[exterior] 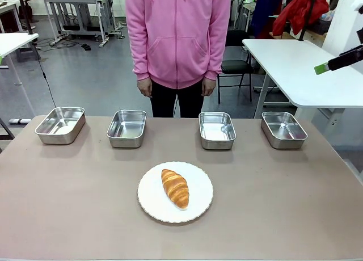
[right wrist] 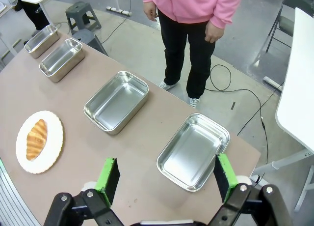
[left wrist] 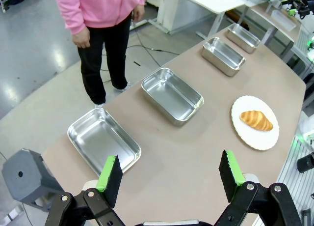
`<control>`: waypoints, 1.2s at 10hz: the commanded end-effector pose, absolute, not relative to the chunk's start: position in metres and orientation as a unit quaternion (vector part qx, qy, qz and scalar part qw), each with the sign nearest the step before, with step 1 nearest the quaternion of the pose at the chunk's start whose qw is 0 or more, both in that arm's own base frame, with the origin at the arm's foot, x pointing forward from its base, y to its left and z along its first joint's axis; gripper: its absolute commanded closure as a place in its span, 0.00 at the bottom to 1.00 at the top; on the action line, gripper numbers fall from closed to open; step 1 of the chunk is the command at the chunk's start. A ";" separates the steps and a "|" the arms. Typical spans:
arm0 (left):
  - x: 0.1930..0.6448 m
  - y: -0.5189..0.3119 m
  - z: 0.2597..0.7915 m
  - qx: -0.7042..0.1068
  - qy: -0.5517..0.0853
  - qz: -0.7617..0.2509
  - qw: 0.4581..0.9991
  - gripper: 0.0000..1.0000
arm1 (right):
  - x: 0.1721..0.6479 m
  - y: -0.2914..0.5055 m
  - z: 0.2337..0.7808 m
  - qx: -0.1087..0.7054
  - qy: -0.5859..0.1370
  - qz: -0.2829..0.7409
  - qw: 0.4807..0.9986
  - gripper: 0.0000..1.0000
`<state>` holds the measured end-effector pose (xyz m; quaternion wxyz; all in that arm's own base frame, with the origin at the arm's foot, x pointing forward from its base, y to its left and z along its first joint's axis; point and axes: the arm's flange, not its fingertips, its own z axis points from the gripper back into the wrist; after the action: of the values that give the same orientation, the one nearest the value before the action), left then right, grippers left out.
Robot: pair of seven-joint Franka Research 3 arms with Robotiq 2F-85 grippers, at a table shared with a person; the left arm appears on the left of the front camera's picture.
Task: Place the bread in the container.
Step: Place the Butter Roll into the Airtight Container indicated by the human.
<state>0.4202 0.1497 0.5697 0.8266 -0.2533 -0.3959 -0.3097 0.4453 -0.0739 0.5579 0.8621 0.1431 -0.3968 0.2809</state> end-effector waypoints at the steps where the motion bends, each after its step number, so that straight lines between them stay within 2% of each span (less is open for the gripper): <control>1: 0.419 0.150 0.570 -0.252 -0.398 -0.312 0.825 0.00 | 0.446 -0.073 0.558 0.149 -0.401 0.281 0.859 0.00; 12: 0.419 0.150 0.570 -0.252 -0.398 -0.312 0.825 0.00 | 0.446 -0.073 0.558 0.149 -0.401 0.281 0.859 0.00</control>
<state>0.4202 0.1497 0.5697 0.8266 -0.2533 -0.3959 -0.3097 0.4453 -0.0738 0.5579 0.8621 0.1431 -0.3967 0.2809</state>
